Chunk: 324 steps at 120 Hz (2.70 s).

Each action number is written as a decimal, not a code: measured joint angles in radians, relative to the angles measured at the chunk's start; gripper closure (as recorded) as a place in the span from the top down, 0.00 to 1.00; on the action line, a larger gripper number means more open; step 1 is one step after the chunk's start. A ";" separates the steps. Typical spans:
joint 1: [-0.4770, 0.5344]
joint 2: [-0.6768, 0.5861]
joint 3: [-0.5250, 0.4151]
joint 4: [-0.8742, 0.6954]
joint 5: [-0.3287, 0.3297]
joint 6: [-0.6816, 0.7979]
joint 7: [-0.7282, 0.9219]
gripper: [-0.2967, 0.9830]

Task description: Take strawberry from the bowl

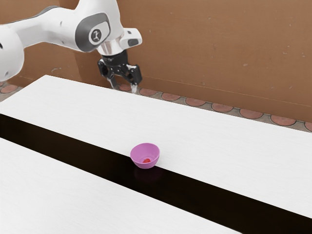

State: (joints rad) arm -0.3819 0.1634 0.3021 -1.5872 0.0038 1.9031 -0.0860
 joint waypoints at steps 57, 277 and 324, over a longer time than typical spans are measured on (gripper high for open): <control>0.000 0.185 -0.009 -0.062 -0.052 0.010 -0.006 0.69; 0.014 0.415 -0.043 -0.116 -0.208 0.271 -0.021 0.40; 0.015 0.420 -0.043 -0.116 -0.205 0.271 -0.021 0.34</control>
State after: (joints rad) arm -0.3670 0.5830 0.2592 -1.7031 -0.2007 2.1746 -0.1072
